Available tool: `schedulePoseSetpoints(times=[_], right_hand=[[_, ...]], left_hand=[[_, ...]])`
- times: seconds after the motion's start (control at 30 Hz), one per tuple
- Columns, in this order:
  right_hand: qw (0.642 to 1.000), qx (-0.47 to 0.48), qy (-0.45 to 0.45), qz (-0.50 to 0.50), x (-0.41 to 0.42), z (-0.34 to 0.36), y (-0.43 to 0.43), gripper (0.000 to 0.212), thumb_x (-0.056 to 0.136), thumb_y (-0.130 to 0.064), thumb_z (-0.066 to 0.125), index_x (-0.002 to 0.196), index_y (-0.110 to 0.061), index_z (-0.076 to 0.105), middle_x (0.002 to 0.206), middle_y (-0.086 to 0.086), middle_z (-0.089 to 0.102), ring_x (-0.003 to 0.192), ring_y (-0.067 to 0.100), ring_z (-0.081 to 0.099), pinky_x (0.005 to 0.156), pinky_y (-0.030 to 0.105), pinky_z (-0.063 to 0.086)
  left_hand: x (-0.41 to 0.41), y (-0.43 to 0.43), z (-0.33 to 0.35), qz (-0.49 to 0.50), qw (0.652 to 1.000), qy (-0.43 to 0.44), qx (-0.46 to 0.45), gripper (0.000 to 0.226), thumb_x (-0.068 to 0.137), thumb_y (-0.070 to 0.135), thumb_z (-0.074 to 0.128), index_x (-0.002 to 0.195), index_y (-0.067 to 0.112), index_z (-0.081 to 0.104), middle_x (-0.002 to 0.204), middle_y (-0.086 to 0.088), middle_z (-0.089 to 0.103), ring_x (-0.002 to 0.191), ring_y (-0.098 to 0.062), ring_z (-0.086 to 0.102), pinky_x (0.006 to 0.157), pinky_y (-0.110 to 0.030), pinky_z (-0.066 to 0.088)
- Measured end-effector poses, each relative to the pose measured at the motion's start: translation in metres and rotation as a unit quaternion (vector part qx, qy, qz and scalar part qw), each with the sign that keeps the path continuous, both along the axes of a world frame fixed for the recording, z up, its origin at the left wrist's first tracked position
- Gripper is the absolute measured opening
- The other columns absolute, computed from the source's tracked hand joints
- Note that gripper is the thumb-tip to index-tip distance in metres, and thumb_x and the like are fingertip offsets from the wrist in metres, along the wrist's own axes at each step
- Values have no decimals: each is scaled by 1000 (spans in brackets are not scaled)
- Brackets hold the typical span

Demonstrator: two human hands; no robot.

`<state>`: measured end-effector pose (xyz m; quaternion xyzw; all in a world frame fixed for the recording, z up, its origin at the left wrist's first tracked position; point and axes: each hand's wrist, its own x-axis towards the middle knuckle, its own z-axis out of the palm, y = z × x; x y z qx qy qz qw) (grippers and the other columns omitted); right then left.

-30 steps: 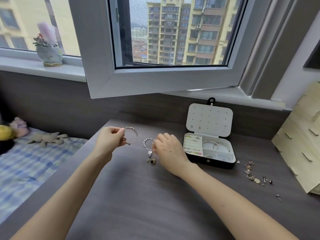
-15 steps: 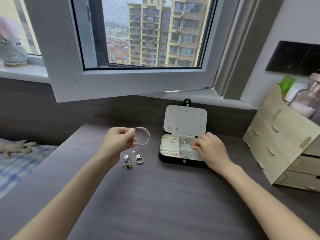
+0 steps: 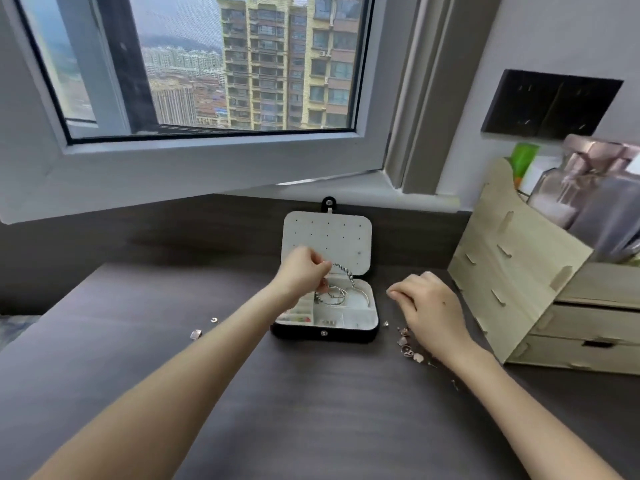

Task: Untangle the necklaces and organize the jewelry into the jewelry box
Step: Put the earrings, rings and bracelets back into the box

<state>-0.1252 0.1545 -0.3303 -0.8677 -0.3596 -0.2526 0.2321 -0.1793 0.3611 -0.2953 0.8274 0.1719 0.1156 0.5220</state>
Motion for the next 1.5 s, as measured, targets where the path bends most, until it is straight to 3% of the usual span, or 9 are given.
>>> schedulePoseSetpoints(times=[0.2, 0.37, 0.57, 0.77, 0.87, 1.07, 1.2, 1.3, 1.5], right_hand=[[995, -1, 76, -70, -9, -9, -41, 12, 86, -11, 65, 80, -16, 74, 80, -4, 70, 78, 24, 56, 65, 34, 44], [990, -17, 122, -75, -13, -10, -50, 14, 90, -17, 61, 86, -20, 74, 88, -7, 70, 86, 20, 55, 74, 32, 41], [985, -64, 157, -42, -29, -8, -51, 14, 89, -22, 61, 90, -24, 74, 87, -12, 66, 82, 11, 44, 68, 22, 29], [986, -57, 145, -64, -39, -11, -45, 14, 90, -26, 60, 91, -25, 73, 90, -9, 67, 85, 13, 47, 72, 27, 37], [984, -81, 137, -82, -36, -11, -34, 15, 91, -29, 58, 95, -24, 72, 95, -9, 66, 90, 15, 48, 69, 26, 31], [979, -104, 148, -92, -33, -6, -21, 15, 92, -27, 56, 87, -21, 69, 92, -8, 65, 92, 18, 52, 73, 28, 38], [985, 13, 173, 6, -60, 15, -4, 11, 93, -21, 54, 86, -16, 61, 81, -10, 60, 77, 11, 53, 66, 22, 36], [977, 59, 181, 96, -89, 30, 23, 8, 94, -18, 54, 88, -13, 57, 81, -6, 61, 74, 13, 57, 68, 25, 43], [974, 79, 138, 164, -86, 43, 48, 6, 89, -12, 62, 86, -8, 65, 78, -4, 60, 71, 15, 55, 68, 29, 45]], left_hand=[[24, -8, -12, -9, 990, 55, 132, 23, 84, 3, 49, 63, 7, 55, 58, -10, 56, 56, -25, 56, 61, -26, 47], [26, -8, -11, -3, 954, 104, 282, 11, 80, 12, 59, 70, 8, 60, 63, -2, 55, 67, -24, 53, 48, -24, 31], [9, -2, -5, 26, 937, 68, 342, 16, 84, 20, 59, 86, 8, 70, 89, -7, 70, 86, -28, 62, 64, -27, 39], [-39, 22, -3, 80, 956, 6, 284, 15, 88, 25, 58, 85, 15, 69, 80, 5, 62, 86, -19, 58, 67, -27, 37], [-65, 31, -7, 114, 965, -9, 235, 13, 86, 24, 60, 78, 18, 67, 74, 7, 63, 81, -18, 59, 65, -28, 38], [-103, 29, -5, 144, 975, -32, 164, 16, 86, 21, 61, 70, 22, 64, 68, 6, 62, 64, -8, 55, 50, -22, 39], [-115, 3, -3, 28, 987, -64, 147, 14, 85, 21, 65, 71, 19, 67, 64, 6, 63, 55, -4, 51, 51, -13, 36], [-111, -19, 2, -61, 994, -66, 70, 19, 87, 29, 64, 74, 15, 68, 62, 6, 62, 56, -1, 51, 53, -14, 36], [-101, -13, 12, -84, 991, -61, -86, 17, 86, 22, 66, 86, 6, 72, 74, -2, 67, 65, -7, 60, 55, -16, 42]])
